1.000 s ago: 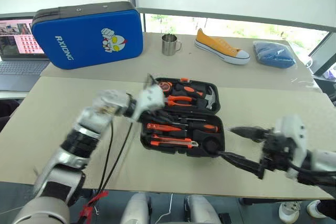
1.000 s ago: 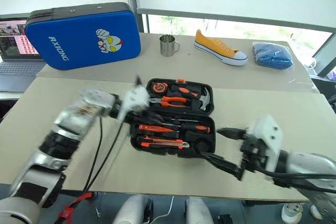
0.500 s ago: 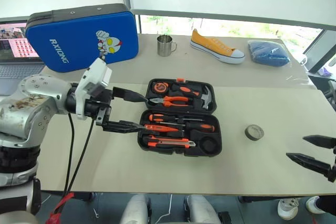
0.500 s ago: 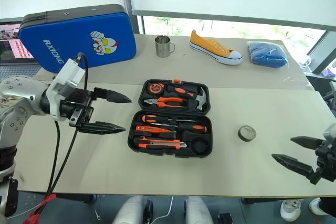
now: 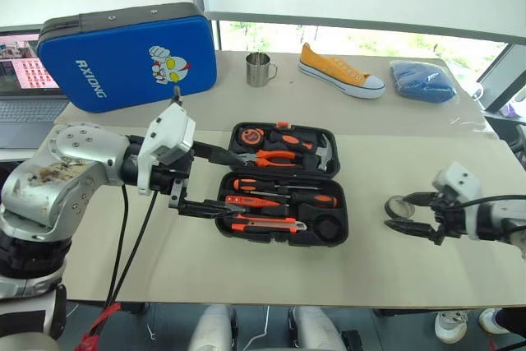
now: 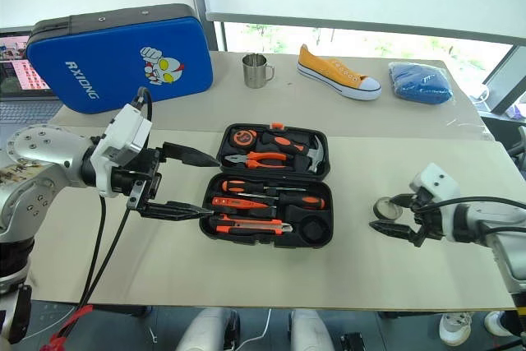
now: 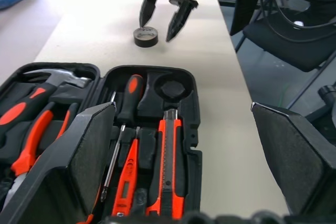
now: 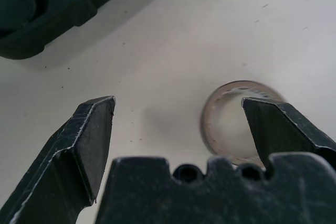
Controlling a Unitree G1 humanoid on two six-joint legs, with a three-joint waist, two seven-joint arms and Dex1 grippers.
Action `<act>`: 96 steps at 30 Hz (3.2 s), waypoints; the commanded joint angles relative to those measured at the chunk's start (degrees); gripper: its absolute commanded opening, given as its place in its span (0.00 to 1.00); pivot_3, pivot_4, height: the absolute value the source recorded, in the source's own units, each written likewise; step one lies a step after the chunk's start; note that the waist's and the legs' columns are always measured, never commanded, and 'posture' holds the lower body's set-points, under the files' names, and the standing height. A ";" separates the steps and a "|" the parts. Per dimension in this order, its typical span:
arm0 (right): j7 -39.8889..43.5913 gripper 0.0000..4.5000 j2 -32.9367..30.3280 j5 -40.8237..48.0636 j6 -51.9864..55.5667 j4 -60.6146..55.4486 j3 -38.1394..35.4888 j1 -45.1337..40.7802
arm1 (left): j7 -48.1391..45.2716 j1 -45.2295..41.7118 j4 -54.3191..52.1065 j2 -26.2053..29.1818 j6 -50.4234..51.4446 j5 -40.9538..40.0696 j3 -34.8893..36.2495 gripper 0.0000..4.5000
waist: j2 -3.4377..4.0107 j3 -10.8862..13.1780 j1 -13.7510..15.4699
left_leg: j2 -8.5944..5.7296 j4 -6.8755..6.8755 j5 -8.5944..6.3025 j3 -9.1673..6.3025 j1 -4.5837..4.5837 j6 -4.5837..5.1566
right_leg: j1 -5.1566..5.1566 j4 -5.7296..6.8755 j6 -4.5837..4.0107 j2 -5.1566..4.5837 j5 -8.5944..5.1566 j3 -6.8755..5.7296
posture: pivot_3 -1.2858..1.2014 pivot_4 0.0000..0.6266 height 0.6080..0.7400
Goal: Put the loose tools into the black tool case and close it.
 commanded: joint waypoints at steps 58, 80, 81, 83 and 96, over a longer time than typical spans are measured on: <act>-10.54 0.29 7.69 1.73 5.49 -11.01 -0.10 -8.63 | 9.74 7.47 21.75 0.71 -16.37 20.65 -5.07 0.53 | -0.02 0.08 0.03 | 0.01 -0.04 0.00 0.06 -0.02 0.00 | -0.12 0.07 -0.03 0.03 0.01 -0.02 | 0.52 0.24 0.99; 1.42 0.00 7.68 -2.63 -6.04 -16.10 8.58 -3.86 | 3.94 12.81 17.87 -4.81 -19.69 24.50 -11.05 0.01 | 0.00 0.07 -0.40 | 0.09 -0.08 -0.01 0.07 -0.35 0.01 | -0.52 0.18 -0.04 -0.03 0.02 -0.01 | 0.52 0.24 0.99; 1.70 0.00 7.35 -2.44 -6.24 -17.47 8.09 -2.42 | 3.12 14.30 16.00 -4.01 -19.20 23.55 -10.41 0.01 | 0.01 0.07 -0.42 | 0.11 -0.07 -0.01 0.08 -0.48 0.01 | -0.68 0.20 -0.04 -0.03 0.02 0.00 | 0.52 0.24 0.99; 1.97 0.00 6.75 -2.05 -6.16 -19.98 7.19 0.15 | 2.00 16.87 12.35 -2.63 -17.49 21.82 -9.46 0.01 | 0.01 0.07 -0.37 | 0.12 -0.08 -0.01 0.09 -0.59 0.01 | -0.85 0.25 -0.04 -0.05 0.02 0.01 | 0.52 0.24 0.99; 1.25 0.00 3.65 -2.80 -6.99 -27.82 1.35 13.19 | 4.62 28.00 6.01 1.64 -20.98 26.36 -9.40 0.01 | 0.03 0.06 -0.14 | 0.11 -0.05 -0.01 0.11 -0.51 0.00 | -0.74 0.20 -0.04 -0.06 0.02 0.01 | 0.52 0.24 0.99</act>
